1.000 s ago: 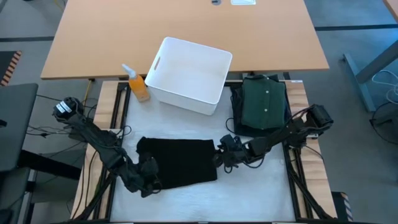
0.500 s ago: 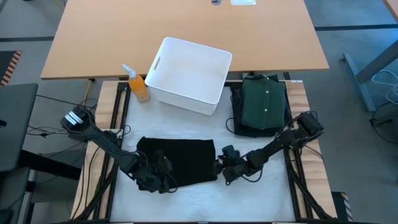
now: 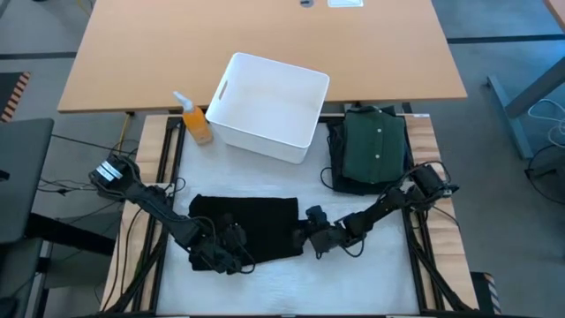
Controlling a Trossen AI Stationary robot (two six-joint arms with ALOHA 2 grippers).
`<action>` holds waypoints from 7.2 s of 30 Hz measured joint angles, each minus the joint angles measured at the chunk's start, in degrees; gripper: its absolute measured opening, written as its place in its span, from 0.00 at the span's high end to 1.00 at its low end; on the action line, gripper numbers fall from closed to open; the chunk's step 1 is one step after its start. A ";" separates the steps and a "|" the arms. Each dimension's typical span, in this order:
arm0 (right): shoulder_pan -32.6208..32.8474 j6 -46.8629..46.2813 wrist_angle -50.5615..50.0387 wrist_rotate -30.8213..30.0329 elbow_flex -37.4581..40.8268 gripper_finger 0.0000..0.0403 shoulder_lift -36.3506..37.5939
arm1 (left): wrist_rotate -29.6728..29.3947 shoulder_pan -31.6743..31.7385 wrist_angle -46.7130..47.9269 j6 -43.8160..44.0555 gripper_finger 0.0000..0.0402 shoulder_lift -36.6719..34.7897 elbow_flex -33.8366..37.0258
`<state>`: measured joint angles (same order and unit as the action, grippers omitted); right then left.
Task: Fold laundry
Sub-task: Fold the black shirt, then stack the black shirt on top of the green polo
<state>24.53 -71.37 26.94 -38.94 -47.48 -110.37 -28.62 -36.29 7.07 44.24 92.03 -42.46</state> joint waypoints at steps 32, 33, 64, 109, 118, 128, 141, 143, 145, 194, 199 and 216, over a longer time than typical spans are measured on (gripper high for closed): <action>4.60 15.25 -75.28 19.58 -7.29 0.93 39.37 | -2.11 4.63 -29.37 -14.67 0.65 -0.02 0.02; 4.42 16.30 -77.07 19.58 -8.91 0.93 38.91 | -2.31 5.41 -29.97 -15.17 0.65 0.11 0.02; 1.46 26.45 -85.87 21.97 -36.74 0.91 19.14 | 5.11 19.93 -4.00 -31.49 0.65 19.28 -32.04; -3.66 43.60 -71.62 33.02 -66.84 0.58 -13.65 | 4.65 7.92 -29.06 -4.68 0.65 10.21 5.87; 1.63 40.63 -80.52 20.63 -67.40 0.40 -8.55 | 3.69 6.78 -13.29 -5.33 0.65 -1.23 6.13; 3.67 15.53 -75.63 15.36 -38.09 0.39 5.69 | -5.22 3.26 -6.03 -6.18 0.65 -15.86 5.99; 8.24 -2.81 -37.14 13.29 -3.23 0.39 21.82 | 17.16 24.61 -14.98 -15.71 0.54 -19.16 5.90; 8.24 -2.81 -33.73 14.30 -1.64 0.39 21.28 | 20.46 27.74 -15.33 -14.84 0.50 -17.86 6.01; 8.24 -2.81 -33.60 15.25 -0.93 0.39 20.93 | 23.12 30.33 -16.56 -13.58 0.47 -15.96 5.95; -4.23 17.45 -97.43 29.70 -32.51 0.91 38.46 | 20.33 25.04 -17.01 -17.08 0.40 -12.13 5.44; -15.01 26.94 -107.91 29.70 -48.01 0.91 38.94 | 18.87 23.91 -16.59 -17.09 0.40 -12.13 5.44; -52.97 55.56 -110.71 29.62 -63.20 0.91 39.48 | 14.63 23.96 -17.51 -16.74 0.40 -12.15 5.44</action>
<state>-28.43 -15.81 -83.77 -9.32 -110.68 -70.89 -13.99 -12.34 -10.44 27.51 79.88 -37.01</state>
